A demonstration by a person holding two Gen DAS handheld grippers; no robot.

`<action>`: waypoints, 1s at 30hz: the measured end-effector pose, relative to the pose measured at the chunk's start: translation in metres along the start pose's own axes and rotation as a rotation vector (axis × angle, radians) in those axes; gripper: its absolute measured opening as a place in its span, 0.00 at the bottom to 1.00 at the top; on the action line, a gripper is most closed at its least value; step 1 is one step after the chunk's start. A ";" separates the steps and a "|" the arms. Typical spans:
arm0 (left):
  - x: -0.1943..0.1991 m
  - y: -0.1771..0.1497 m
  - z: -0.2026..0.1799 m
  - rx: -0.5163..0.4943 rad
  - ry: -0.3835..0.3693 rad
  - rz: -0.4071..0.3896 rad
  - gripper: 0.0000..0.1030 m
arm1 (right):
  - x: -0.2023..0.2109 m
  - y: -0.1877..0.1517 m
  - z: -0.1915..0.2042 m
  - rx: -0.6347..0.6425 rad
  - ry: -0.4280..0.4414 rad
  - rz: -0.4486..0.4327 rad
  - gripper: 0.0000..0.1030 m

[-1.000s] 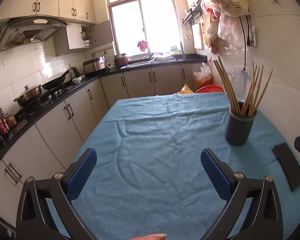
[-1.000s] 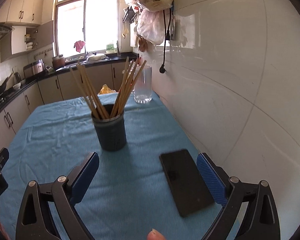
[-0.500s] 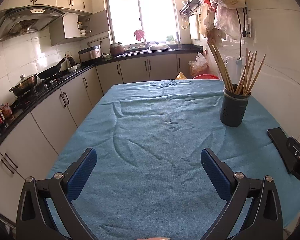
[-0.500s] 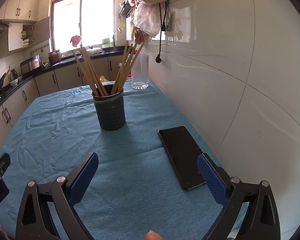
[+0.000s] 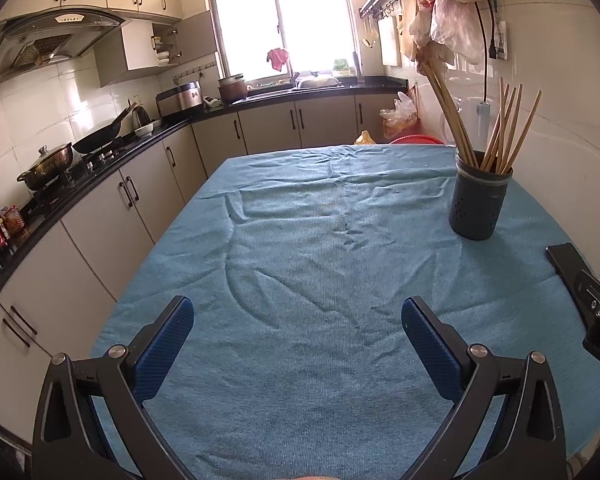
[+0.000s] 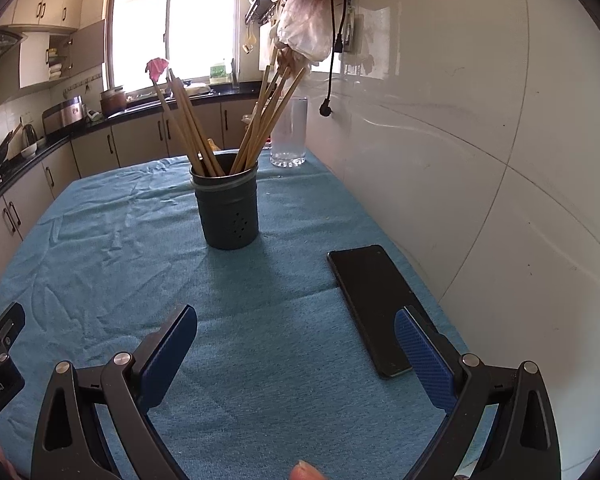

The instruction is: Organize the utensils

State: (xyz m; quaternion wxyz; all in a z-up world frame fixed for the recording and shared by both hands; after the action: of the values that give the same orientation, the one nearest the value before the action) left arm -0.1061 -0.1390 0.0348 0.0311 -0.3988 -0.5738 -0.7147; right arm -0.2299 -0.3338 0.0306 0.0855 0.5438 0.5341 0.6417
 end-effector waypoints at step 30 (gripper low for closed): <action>-0.017 -0.013 0.007 0.010 -0.009 0.047 1.00 | -0.014 -0.012 0.014 0.050 -0.016 0.046 0.98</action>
State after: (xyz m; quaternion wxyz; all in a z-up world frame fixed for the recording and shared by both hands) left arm -0.0973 -0.1358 0.0147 0.0472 -0.4153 -0.5679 -0.7091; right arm -0.2190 -0.3299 0.0103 0.0616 0.5630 0.5366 0.6256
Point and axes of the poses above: each gripper's, at about its wrist camera, not at the fingertips, and x roughly against the way its jaws point, z to its left, y to its top, the point moved 8 cm from there along -x, roughly the way its jaws point, and after that the axes turned 12 degrees about -y, right-handed, at the moved point
